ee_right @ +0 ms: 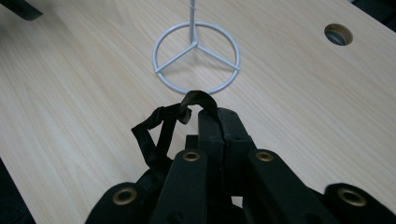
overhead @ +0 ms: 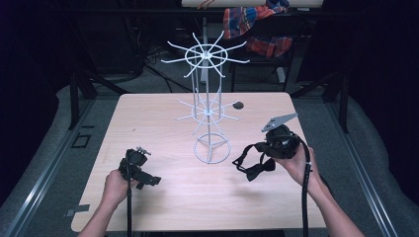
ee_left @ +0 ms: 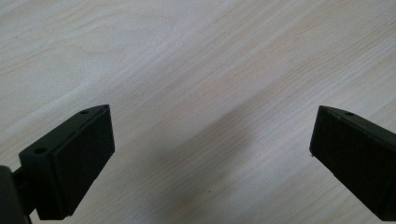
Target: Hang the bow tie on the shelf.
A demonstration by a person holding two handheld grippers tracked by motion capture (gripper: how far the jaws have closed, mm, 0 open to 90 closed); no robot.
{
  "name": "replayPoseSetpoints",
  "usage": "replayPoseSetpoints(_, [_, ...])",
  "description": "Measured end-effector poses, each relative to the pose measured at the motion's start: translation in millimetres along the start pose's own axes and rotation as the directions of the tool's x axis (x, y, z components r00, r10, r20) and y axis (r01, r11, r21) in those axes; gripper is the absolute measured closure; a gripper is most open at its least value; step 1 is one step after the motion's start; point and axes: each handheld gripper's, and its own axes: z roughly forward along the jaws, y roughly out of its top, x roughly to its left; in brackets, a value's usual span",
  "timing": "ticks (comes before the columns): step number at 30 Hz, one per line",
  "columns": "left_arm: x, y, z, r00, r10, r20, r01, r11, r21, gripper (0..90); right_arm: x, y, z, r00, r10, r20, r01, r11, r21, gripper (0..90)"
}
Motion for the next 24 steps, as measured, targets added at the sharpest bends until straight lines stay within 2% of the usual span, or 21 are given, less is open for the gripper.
replayPoseSetpoints(24, [0.3, 0.2, 1.1, 1.0000, 0.001, 0.003, -0.001, 1.0000, 0.002, 0.1, -4.6, 18.8, -4.1, 0.9999, 0.001, 0.016, 0.000, 0.998, -0.070, 89.2])
